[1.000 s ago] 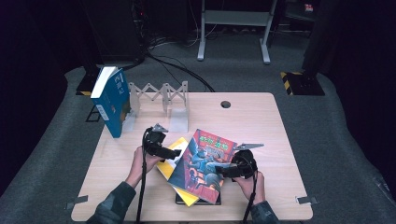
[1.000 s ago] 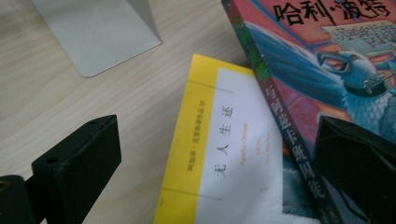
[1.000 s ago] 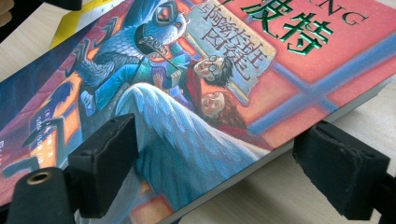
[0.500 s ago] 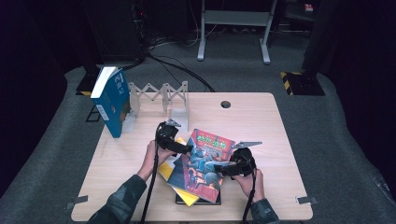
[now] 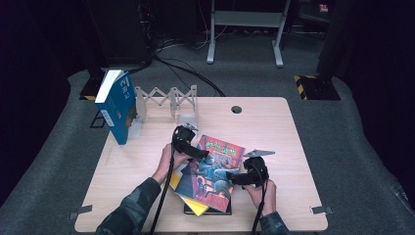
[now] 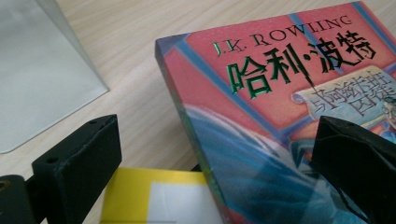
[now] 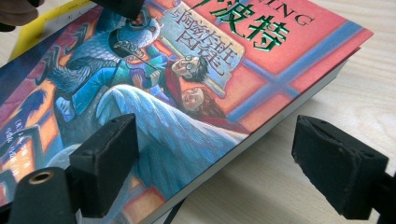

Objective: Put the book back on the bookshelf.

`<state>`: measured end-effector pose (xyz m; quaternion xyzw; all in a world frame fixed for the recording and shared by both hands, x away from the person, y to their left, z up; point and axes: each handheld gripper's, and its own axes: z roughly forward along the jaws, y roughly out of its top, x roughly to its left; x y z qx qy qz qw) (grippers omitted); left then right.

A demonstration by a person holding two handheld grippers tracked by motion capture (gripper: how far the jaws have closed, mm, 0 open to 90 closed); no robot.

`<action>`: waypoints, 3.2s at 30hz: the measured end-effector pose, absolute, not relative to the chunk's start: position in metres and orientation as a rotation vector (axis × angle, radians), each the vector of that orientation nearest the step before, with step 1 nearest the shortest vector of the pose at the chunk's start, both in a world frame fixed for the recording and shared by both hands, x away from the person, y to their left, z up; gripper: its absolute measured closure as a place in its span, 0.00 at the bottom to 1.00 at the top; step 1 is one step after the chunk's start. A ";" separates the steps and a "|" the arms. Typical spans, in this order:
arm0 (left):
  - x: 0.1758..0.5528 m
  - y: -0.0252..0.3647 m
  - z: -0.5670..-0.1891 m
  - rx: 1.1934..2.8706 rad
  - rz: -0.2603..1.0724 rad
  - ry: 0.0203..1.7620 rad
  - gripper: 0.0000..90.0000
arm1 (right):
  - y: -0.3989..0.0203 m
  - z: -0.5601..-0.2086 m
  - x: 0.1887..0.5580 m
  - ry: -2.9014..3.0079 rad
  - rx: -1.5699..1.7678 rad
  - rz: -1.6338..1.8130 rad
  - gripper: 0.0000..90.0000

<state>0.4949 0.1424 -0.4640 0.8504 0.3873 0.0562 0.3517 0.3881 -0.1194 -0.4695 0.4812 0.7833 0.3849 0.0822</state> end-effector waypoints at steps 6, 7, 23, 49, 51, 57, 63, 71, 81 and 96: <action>0.499 0.140 -0.468 2.171 0.094 1.019 0.02 | -0.119 -0.472 0.395 2.381 1.444 1.219 0.23; 0.500 0.139 -0.467 2.180 0.095 1.017 0.02 | -0.119 -0.472 0.396 2.381 1.451 1.225 0.23; 0.507 0.135 -0.471 2.199 0.011 1.007 0.00 | -0.112 -0.471 0.406 2.423 1.402 1.224 0.23; 0.504 0.137 -0.447 2.178 0.058 1.067 0.19 | -0.116 -0.477 0.410 2.415 1.412 1.331 0.24; 0.501 0.136 -0.441 2.185 0.097 1.047 0.21 | -0.115 -0.477 0.410 2.410 1.393 1.338 0.24; 0.494 0.135 -0.430 2.184 0.147 1.041 0.25 | -0.112 -0.475 0.410 2.402 1.369 1.341 0.24; 0.510 0.145 -0.453 2.194 -0.012 1.104 0.24 | -0.106 -0.475 0.408 2.383 1.373 1.277 0.23; 0.518 0.152 -0.464 2.183 -0.098 1.088 0.24 | -0.118 -0.479 0.409 2.370 1.493 1.247 0.09; 0.524 0.146 -0.467 2.207 -0.114 1.074 0.19 | -0.122 -0.486 0.415 2.404 1.546 1.373 0.18; 0.529 0.141 -0.467 2.225 -0.180 1.084 0.15 | -0.119 -0.487 0.418 2.400 1.495 1.390 0.18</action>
